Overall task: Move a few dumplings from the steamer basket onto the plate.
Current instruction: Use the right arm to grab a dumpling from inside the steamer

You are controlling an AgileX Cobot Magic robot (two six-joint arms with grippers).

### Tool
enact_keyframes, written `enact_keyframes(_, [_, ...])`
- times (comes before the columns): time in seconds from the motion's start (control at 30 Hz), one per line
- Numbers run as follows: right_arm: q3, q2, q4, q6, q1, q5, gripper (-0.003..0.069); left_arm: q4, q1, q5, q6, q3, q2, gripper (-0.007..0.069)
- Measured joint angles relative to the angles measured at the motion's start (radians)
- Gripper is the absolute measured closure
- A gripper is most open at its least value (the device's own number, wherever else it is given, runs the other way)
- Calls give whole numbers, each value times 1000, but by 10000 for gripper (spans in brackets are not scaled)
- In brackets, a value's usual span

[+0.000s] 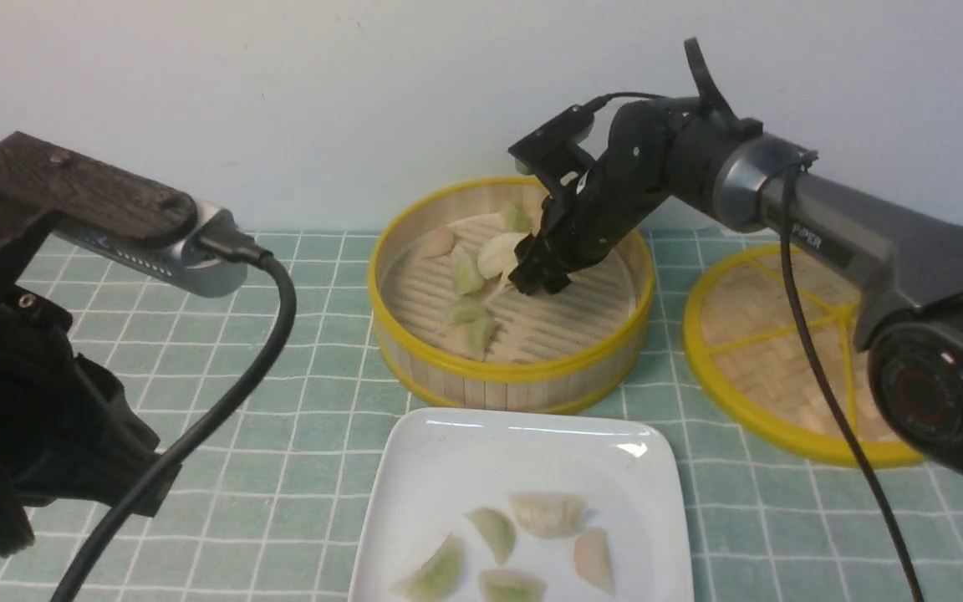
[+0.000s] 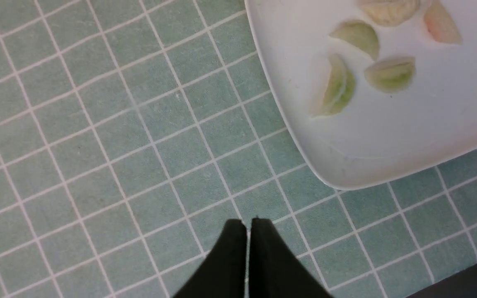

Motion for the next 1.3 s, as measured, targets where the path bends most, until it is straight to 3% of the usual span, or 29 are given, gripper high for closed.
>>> enact_keyframes(0.13, [-5,5,-13,-2,5,-6,335,15,0,0,-5,0,0,631])
enact_keyframes(0.17, [-7,5,-14,-3,5,-3,393,20,0,0,-5,0,0,631])
enact_keyframes(0.2, [-7,5,-14,-3,5,-3,405,21,0,0,-5,0,0,631])
enact_keyframes(0.23, [-8,5,-13,-3,6,12,522,25,0,0,-6,0,0,631])
enact_keyframes(0.37, [-41,-17,-15,-2,9,131,641,30,0,0,-6,0,0,631])
enact_keyframes(0.53, [-107,-75,-29,47,11,325,671,31,0,0,-8,0,0,631])
enact_keyframes(0.7, [-123,-116,-68,110,11,340,673,31,0,0,-8,0,0,631])
enact_keyframes(0.97, [-125,-93,14,22,11,330,649,32,0,0,-10,0,0,631])
enact_keyframes(1.13, [-125,-30,52,-26,11,180,507,32,0,0,-11,0,0,631])
enact_keyframes(1.17, [-125,-5,52,-31,11,147,425,33,0,0,-11,0,0,631])
enact_keyframes(1.2, [-125,-5,52,-31,11,147,416,35,0,0,-11,0,0,631])
enact_keyframes(1.23, [-125,21,52,-32,11,130,345,43,0,0,-11,0,0,631])
enact_keyframes(1.3, [-125,41,49,-32,11,118,287,55,0,0,-11,0,0,631])
